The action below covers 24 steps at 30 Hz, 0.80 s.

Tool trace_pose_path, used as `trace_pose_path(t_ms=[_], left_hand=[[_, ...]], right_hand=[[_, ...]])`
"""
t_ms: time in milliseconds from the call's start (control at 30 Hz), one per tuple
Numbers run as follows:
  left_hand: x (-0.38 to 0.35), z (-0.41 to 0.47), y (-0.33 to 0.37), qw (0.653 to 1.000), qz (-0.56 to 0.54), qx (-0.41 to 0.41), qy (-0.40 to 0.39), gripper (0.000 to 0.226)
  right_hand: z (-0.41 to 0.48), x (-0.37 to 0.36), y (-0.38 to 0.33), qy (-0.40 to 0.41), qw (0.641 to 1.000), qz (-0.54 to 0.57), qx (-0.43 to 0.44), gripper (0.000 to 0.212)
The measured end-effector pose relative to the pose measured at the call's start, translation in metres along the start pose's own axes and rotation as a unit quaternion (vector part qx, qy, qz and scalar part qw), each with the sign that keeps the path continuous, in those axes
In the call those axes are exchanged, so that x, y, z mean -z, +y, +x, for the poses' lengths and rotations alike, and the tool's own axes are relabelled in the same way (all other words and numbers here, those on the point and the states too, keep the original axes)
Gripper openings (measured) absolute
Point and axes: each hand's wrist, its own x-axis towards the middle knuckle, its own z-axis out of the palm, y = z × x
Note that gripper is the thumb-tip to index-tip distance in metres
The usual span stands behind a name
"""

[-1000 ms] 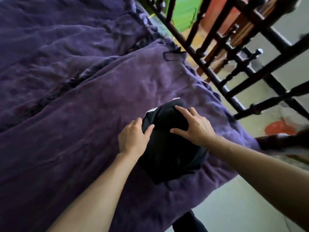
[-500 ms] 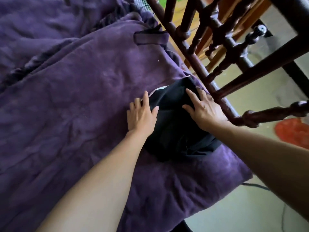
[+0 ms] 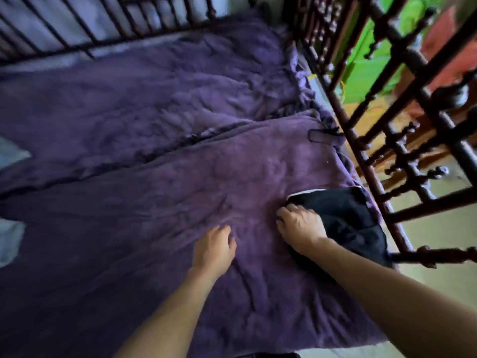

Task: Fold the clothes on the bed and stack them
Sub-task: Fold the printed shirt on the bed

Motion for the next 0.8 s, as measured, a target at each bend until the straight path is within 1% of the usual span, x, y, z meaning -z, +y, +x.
trace_pose_path(t_ms=[67, 100, 167, 267, 433, 533, 600, 700, 800], left_hand=[[0.032, -0.038, -0.041, 0.999, 0.005, 0.039, 0.022, 0.022], [0.048, -0.058, -0.063, 0.998, 0.004, 0.06, 0.036, 0.022], [0.081, -0.1, -0.106, 0.992, -0.006, 0.101, 0.073, 0.022], [0.125, -0.167, -0.169, 0.978, -0.017, 0.158, 0.134, 0.02], [0.185, -0.292, -0.272, 0.949, -0.032, 0.222, 0.222, 0.02], [0.214, -0.367, -0.326, 0.933, -0.016, 0.248, 0.26, 0.021], [0.232, -0.415, -0.359, 0.919, -0.009, 0.275, 0.282, 0.02], [0.255, -0.474, -0.403, 0.895, -0.006, 0.316, 0.314, 0.021], [0.276, -0.516, -0.438, 0.877, -0.004, 0.342, 0.337, 0.02]], right_hand=[[-0.001, 0.018, -0.059, 0.007, 0.998, 0.003, 0.063, 0.012], [-0.003, 0.028, -0.091, -0.005, 0.996, 0.009, 0.09, 0.013], [-0.008, 0.046, -0.155, -0.027, 0.991, 0.012, 0.129, 0.02], [-0.019, 0.068, -0.247, -0.032, 0.976, -0.014, 0.214, 0.028], [-0.055, 0.108, -0.406, 0.026, 0.936, -0.025, 0.349, 0.023], [-0.083, 0.127, -0.499, 0.071, 0.912, -0.02, 0.404, 0.022], [-0.104, 0.141, -0.558, 0.087, 0.896, -0.019, 0.435, 0.021], [-0.13, 0.158, -0.629, 0.106, 0.877, -0.02, 0.469, 0.021], [-0.146, 0.172, -0.687, 0.121, 0.859, -0.018, 0.496, 0.025]])
